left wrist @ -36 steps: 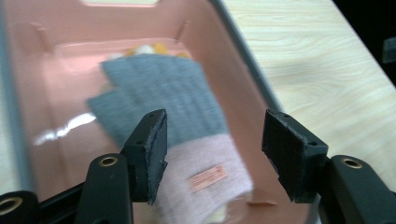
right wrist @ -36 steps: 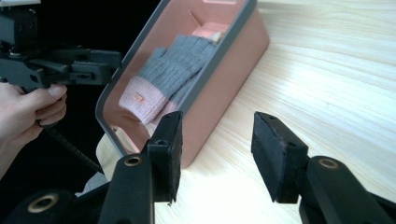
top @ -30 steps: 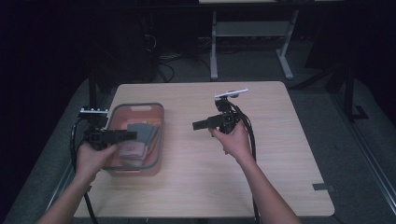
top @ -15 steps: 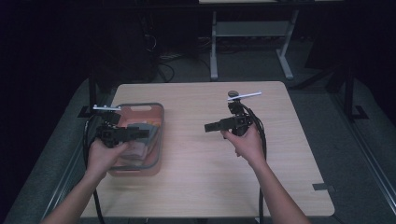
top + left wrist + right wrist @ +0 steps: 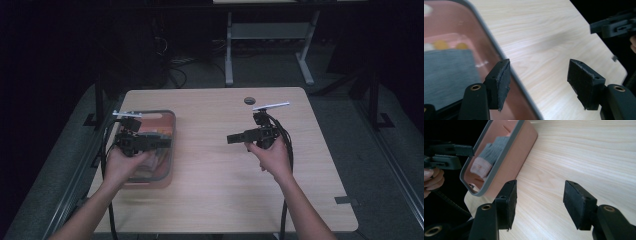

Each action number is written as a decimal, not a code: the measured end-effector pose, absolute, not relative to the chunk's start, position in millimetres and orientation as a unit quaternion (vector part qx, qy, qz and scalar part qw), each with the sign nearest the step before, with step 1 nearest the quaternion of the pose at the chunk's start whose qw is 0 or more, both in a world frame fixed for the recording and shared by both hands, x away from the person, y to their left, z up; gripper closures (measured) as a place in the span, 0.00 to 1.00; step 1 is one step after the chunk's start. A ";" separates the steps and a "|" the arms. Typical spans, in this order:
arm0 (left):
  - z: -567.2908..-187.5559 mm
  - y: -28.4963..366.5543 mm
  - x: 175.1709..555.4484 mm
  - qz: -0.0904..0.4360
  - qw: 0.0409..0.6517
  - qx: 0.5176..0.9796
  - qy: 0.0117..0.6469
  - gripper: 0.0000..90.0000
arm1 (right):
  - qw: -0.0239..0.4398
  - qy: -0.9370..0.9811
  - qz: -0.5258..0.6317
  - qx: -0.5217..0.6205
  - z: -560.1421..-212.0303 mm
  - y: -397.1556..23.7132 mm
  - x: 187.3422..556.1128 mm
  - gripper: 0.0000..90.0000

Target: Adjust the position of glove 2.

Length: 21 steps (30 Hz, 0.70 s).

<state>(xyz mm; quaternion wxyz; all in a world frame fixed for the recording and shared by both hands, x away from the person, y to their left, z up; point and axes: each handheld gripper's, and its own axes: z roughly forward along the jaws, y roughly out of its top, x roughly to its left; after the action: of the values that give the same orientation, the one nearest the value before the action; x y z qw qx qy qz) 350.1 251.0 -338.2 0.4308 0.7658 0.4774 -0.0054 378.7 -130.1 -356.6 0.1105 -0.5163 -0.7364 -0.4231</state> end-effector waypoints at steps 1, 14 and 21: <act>-337.7 247.3 350.0 -0.005 0.430 0.769 0.473 0.39 | 0.108 -0.737 -0.423 -0.516 -357.3 -131.5 378.2 0.49; -334.0 214.2 349.5 -0.014 0.434 0.784 0.443 0.37 | 0.090 -0.722 -0.426 -0.538 -357.9 -160.9 362.9 0.48; -333.8 205.5 352.6 -0.017 0.434 0.787 0.438 0.36 | 0.087 -0.715 -0.427 -0.547 -362.9 -171.7 361.2 0.48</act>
<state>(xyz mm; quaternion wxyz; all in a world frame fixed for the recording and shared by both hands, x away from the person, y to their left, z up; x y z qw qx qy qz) 352.6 205.5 -333.8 0.4338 0.7874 0.4377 -0.0174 361.2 -171.7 -362.9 0.0873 -0.5469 -0.7150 -0.4266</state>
